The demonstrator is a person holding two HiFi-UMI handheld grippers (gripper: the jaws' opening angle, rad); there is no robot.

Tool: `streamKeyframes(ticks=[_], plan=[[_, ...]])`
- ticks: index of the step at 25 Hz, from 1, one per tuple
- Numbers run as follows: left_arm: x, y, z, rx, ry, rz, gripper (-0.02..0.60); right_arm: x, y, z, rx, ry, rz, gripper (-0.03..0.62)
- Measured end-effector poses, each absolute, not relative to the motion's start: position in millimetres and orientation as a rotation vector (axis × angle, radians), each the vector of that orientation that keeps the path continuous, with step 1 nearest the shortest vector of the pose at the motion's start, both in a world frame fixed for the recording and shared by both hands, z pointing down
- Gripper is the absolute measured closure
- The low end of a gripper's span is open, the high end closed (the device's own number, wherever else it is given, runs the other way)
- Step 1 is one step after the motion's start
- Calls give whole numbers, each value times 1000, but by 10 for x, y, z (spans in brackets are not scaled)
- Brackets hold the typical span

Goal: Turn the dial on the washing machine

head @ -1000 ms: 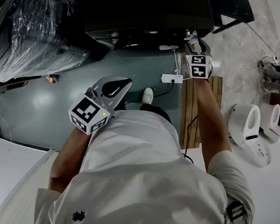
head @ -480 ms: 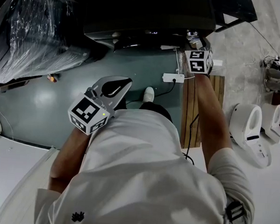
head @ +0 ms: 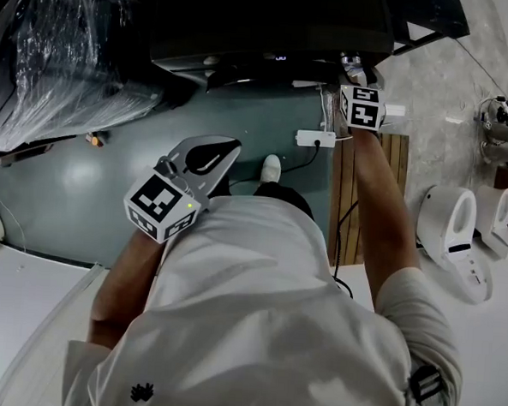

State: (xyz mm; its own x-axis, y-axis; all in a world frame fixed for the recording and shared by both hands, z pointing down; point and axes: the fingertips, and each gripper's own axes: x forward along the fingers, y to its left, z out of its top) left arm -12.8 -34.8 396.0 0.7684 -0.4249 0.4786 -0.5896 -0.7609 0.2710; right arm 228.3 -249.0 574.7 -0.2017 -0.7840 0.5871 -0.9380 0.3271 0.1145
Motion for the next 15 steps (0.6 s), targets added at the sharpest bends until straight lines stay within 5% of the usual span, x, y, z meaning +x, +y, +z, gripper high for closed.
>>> streamKeyframes(ticks=[9, 15], plan=[[-147, -361, 3962, 2549, -773, 546, 526, 2323, -2498, 5737, 1568, -2171, 589, 347], [-119, -379, 3968, 2549, -769, 546, 526, 2300, -2485, 5696, 1539, -2122, 425, 342]])
